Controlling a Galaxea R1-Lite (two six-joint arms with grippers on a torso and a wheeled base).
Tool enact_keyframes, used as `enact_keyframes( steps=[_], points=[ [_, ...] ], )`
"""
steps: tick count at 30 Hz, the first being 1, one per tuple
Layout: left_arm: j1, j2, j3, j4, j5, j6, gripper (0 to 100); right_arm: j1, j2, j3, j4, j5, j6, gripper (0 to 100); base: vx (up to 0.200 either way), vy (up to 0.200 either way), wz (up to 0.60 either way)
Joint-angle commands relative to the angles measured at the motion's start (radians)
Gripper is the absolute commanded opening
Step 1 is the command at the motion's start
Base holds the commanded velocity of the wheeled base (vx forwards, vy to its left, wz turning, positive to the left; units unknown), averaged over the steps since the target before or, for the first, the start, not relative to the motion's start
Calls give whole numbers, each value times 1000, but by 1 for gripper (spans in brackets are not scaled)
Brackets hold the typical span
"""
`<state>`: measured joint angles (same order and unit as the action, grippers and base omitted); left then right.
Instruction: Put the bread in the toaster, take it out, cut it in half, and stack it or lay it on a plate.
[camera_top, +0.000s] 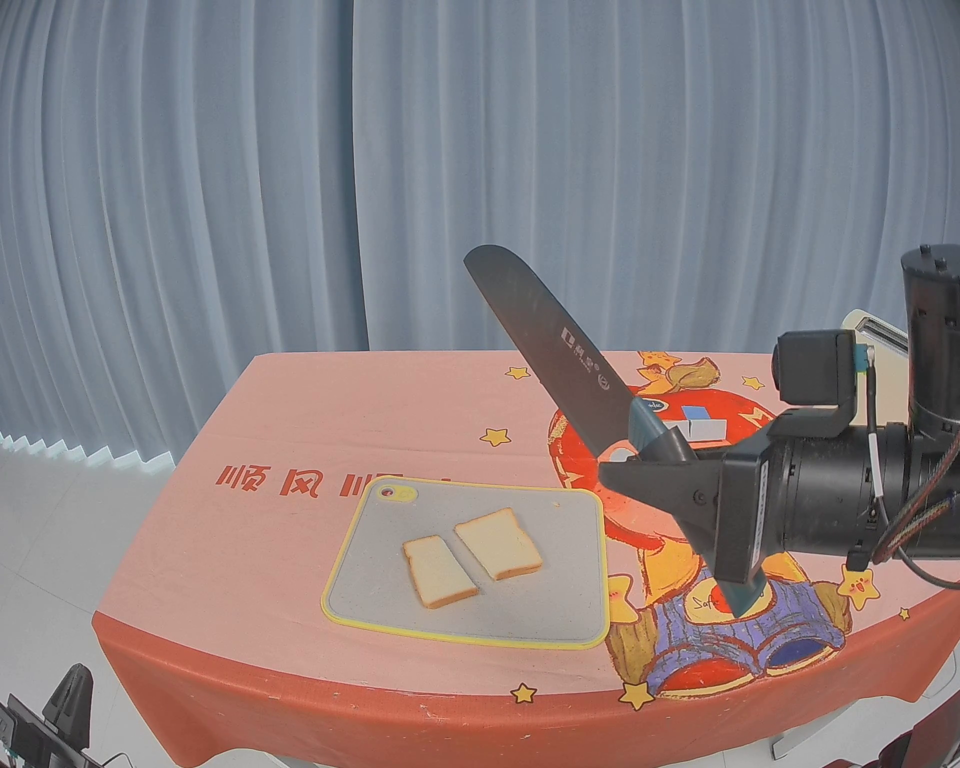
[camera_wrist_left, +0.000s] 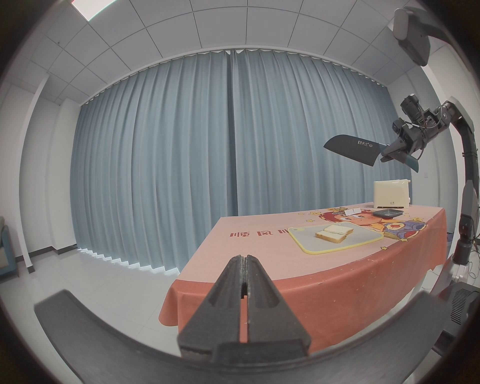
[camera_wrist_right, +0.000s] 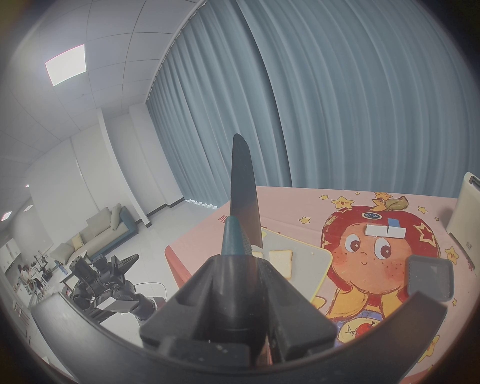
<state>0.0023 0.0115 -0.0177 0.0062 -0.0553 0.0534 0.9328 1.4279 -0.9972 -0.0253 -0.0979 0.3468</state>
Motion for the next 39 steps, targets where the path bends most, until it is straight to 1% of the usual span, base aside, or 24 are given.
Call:
enact_keyframes(
  steps=[1, 3, 4, 5, 14, 16, 18, 23, 29, 31, 33, 39],
  points=[
    [1, -2, 16, -2, 11, -7, 0, 0, 3, 2, -1, 0, 0, 0, 0, 0, 0],
    [2, -2, 18, -6, 20, -27, 0, -2, 3, 2, -1, 0, 0, 0, 0, 0, 0],
    [2, -2, 18, -6, 20, -27, 0, -2, 3, 2, -1, 0, 0, 0, 0, 0, 0],
    [2, -2, 18, -14, 46, -50, 0, -5, 3, 2, -1, 0, 0, 0, 0, 0, 0],
    [2, -1, 18, -11, 48, -52, 0, -12, 0, 2, -2, -2, -14, 0, 0, 0, 0],
    [2, 1, 18, -9, 48, -53, 0, -12, 0, 6, -1, -10, -15, 0, 0, 0, 0],
    [4, -1, 18, -9, 49, -55, 0, -11, 3, 9, -2, -20, -15, 0, 0, 0, 0],
    [2, -1, 18, -9, 51, -53, 0, -5, 9, 17, -2, -28, -15, 0, 0, 0, 0],
    [2, -1, 18, -9, 51, -53, 0, 0, 22, 26, -5, -28, -14, 0, 0, 0, 0],
    [4, -1, 18, -9, 51, -53, 0, 0, 28, 26, -5, -34, -14, 0, 0, 0, 0],
    [4, -2, 18, -8, 51, -53, 0, -6, 28, 25, -7, -42, -12, 0, 0, 0, 0],
    [4, -1, 18, -9, 52, -55, 0, -12, 28, 28, -16, -42, -8, 0, 0, 0, 0]
  ],
)
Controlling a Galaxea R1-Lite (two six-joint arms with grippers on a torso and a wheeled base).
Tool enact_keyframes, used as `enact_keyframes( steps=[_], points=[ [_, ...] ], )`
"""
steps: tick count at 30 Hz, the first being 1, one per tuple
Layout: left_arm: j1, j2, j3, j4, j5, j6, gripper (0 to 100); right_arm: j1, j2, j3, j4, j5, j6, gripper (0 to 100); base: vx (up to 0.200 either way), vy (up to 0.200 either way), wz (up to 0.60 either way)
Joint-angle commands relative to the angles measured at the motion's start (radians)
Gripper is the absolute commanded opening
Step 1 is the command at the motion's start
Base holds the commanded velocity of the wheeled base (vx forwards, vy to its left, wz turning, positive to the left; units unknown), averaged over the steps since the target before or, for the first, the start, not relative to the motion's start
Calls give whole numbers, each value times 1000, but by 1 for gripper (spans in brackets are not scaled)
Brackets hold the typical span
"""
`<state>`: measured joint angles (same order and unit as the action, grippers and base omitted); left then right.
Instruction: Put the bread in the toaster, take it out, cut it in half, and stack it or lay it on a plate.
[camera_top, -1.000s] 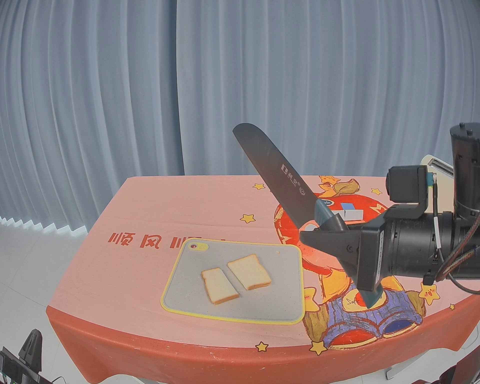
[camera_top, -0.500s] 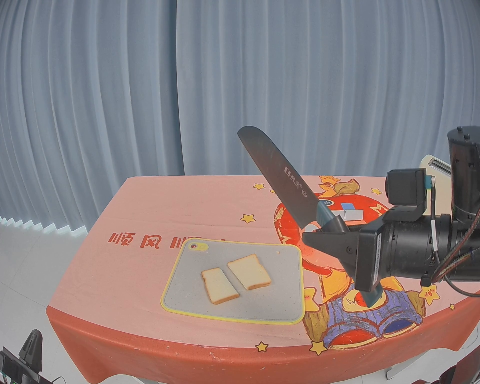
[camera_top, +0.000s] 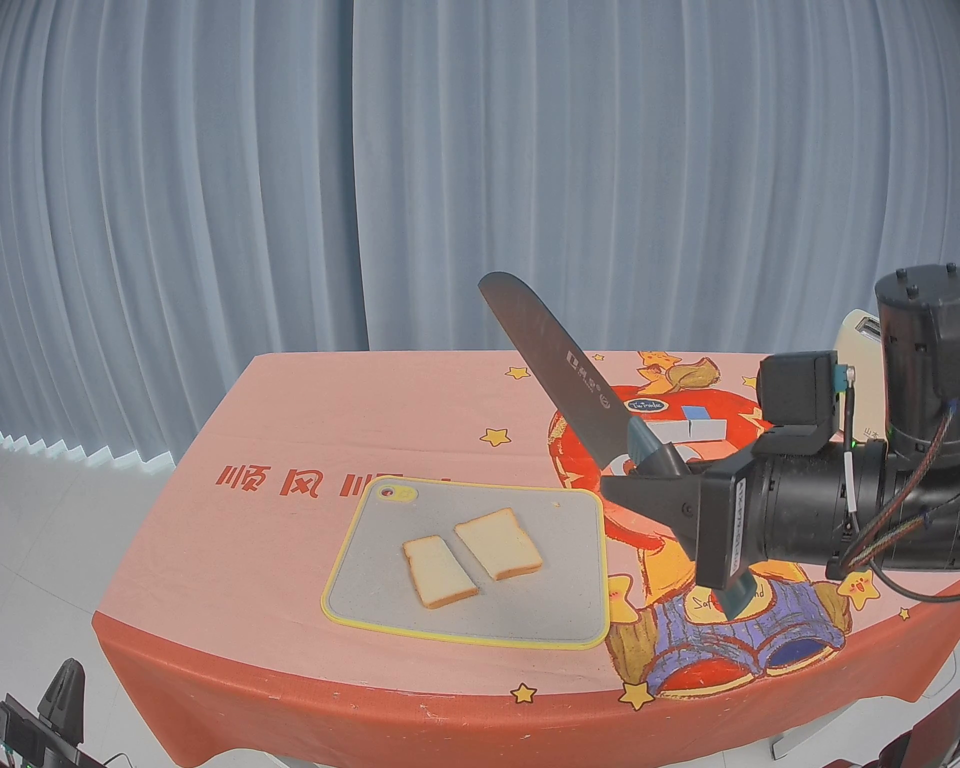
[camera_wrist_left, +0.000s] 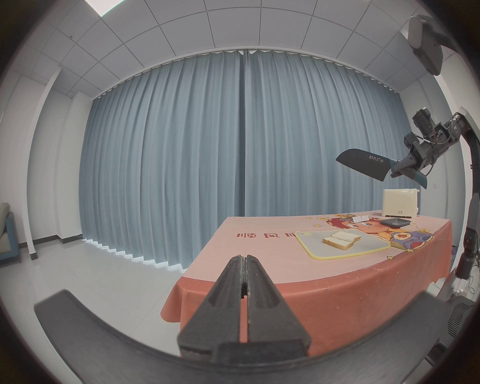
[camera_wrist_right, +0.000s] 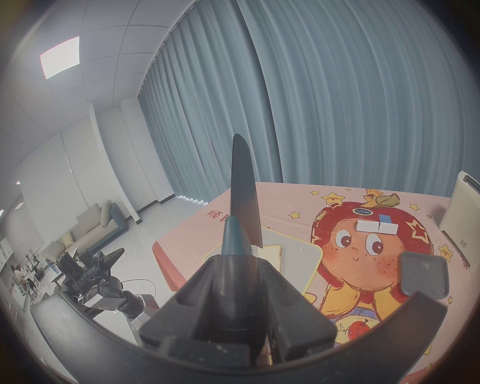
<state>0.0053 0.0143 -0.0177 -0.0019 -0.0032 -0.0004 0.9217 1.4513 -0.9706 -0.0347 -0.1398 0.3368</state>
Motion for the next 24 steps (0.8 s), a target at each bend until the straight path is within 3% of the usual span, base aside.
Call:
enact_keyframes(
  steps=[1, 17, 24],
  points=[
    [1, -4, 18, -1, 0, -1, 0, 0, 6, 4, -17, 0, 2, 0, 0, 0, 0],
    [1, -4, 18, -1, 0, 0, 0, -35, 12, 136, -249, -18, 8, 0, 0, 0, 0],
    [1, -4, 18, -1, 0, 0, 0, -24, -12, 168, -266, -26, 2, 0, 0, 0, 0]
  ],
)
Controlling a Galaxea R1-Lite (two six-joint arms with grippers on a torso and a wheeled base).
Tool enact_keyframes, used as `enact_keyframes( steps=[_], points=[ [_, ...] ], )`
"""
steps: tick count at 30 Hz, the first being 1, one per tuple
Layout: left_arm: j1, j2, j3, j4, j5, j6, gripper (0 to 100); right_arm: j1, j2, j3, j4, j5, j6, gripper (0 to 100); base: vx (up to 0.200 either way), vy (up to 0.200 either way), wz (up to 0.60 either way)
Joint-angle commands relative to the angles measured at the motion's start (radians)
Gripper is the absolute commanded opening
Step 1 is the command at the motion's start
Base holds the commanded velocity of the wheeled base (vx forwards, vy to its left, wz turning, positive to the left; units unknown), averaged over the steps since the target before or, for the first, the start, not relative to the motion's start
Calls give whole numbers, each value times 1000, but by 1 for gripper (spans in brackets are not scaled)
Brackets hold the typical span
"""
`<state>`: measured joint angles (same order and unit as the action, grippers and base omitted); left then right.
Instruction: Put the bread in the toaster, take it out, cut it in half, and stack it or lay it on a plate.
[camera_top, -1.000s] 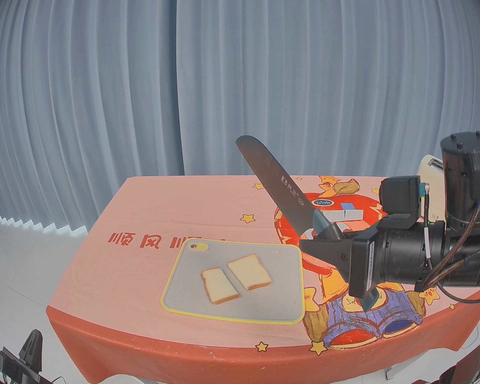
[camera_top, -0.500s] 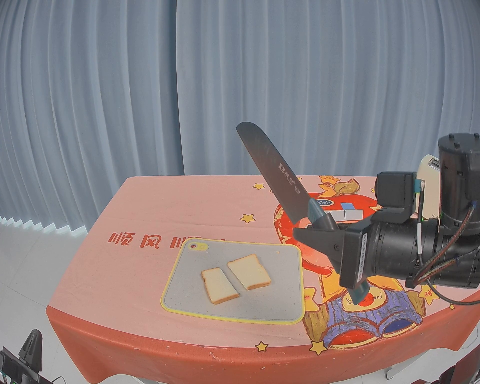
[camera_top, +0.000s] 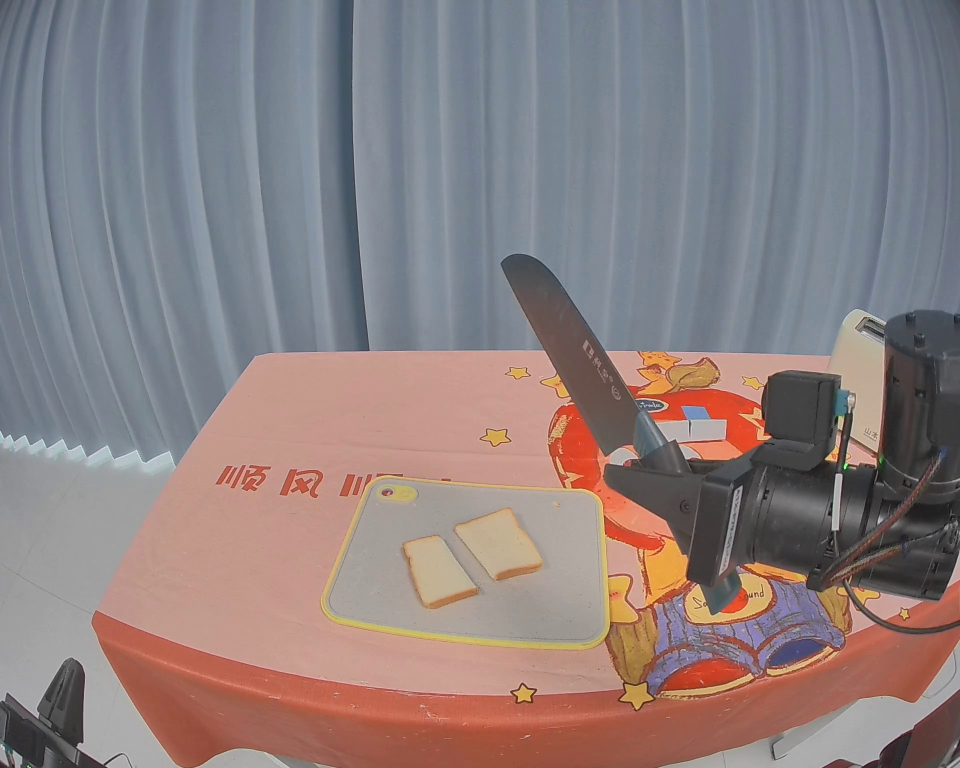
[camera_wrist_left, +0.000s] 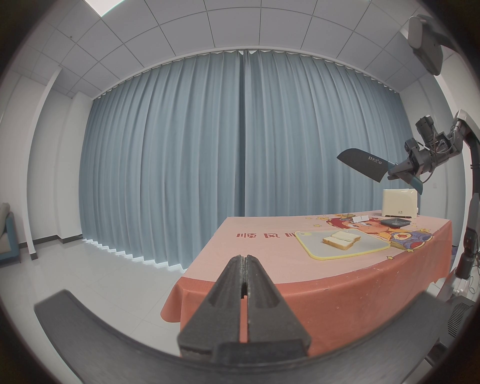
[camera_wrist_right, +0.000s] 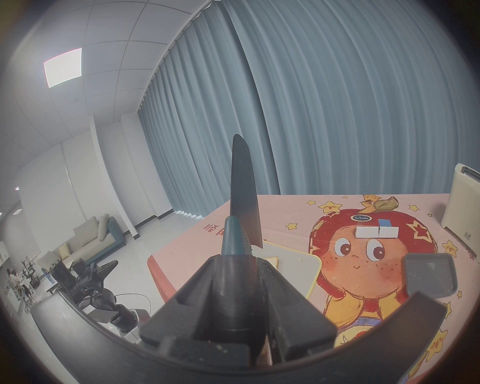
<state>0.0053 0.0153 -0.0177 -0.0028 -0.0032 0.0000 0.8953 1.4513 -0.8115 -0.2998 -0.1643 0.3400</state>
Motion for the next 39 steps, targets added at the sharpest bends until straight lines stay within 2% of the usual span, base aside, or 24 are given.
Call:
enact_keyframes(
  steps=[1, 23, 39],
  points=[
    [1, -5, 18, 0, 0, 0, 0, 2, -15, 9, -2, -12, -1, 0, 0, 0, 0],
    [1, -5, 18, 0, 0, 0, 0, -15, -32, 9, -2, -15, -3, 0, 0, 0, 0],
    [1, -5, 18, 0, 0, 0, 0, -64, -40, 12, -2, -3, 1, 0, 0, 0, 0]
  ],
)
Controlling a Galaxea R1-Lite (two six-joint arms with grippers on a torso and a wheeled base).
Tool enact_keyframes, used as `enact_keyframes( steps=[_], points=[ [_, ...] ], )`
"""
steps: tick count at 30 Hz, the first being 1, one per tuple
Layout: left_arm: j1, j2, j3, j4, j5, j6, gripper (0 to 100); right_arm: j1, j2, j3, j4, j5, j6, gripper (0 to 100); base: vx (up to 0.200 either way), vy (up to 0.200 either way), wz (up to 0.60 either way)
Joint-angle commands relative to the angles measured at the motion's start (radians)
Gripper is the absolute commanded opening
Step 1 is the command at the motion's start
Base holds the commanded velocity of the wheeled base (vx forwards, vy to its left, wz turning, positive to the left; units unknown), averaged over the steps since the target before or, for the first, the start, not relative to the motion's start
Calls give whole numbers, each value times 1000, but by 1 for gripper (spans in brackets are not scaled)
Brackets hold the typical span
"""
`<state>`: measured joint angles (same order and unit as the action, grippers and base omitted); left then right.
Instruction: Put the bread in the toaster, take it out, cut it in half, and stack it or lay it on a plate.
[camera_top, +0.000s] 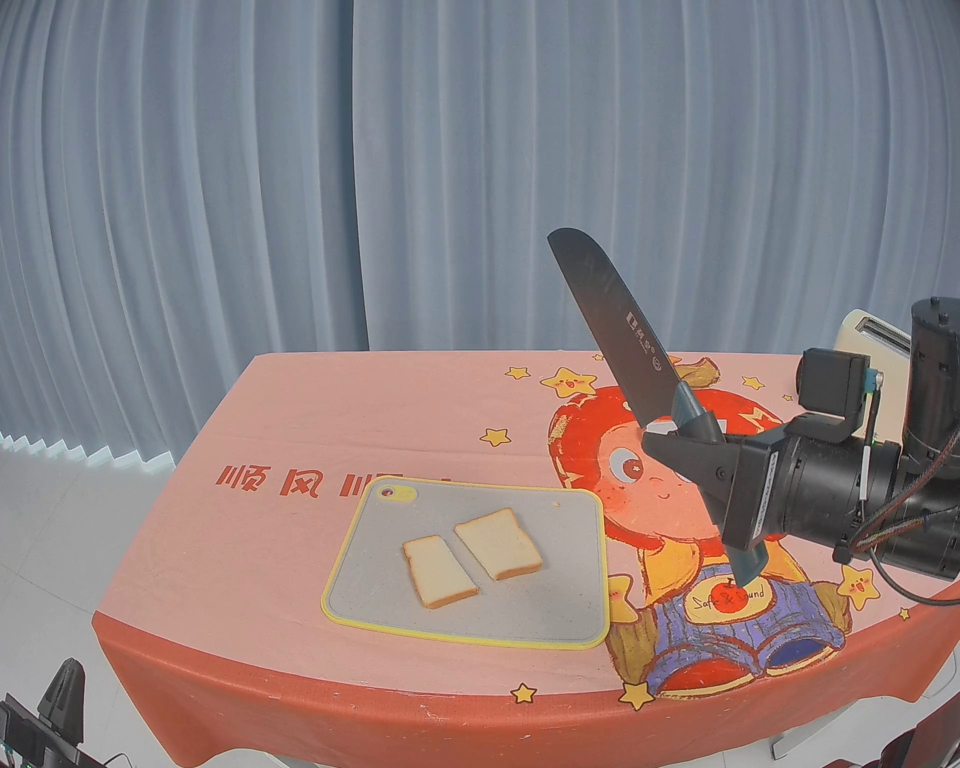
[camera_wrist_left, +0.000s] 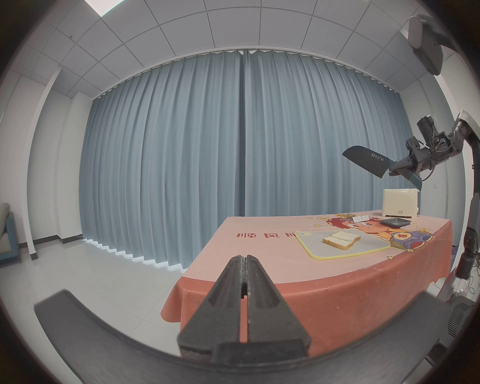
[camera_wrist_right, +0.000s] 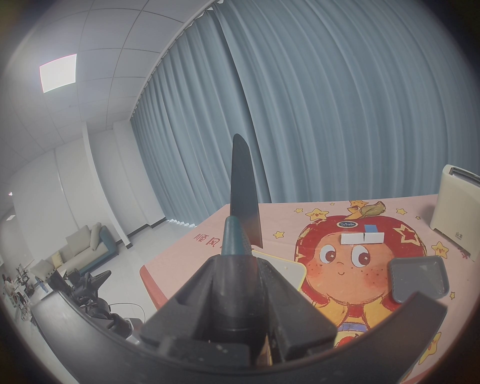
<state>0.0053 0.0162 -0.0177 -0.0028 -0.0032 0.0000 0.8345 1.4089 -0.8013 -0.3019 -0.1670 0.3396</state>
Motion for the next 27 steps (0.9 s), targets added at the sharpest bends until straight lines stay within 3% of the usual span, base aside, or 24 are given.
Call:
enact_keyframes(
  steps=[1, 27],
  points=[
    [1, -5, 18, 0, 0, 0, 0, -3, 2, 2, 0, 1, 3, 0, 0, 0, 0],
    [1, -5, 18, 0, 0, 0, 0, -61, 8, 1, -2, 3, 1, 0, 0, 0, 0]
  ],
)
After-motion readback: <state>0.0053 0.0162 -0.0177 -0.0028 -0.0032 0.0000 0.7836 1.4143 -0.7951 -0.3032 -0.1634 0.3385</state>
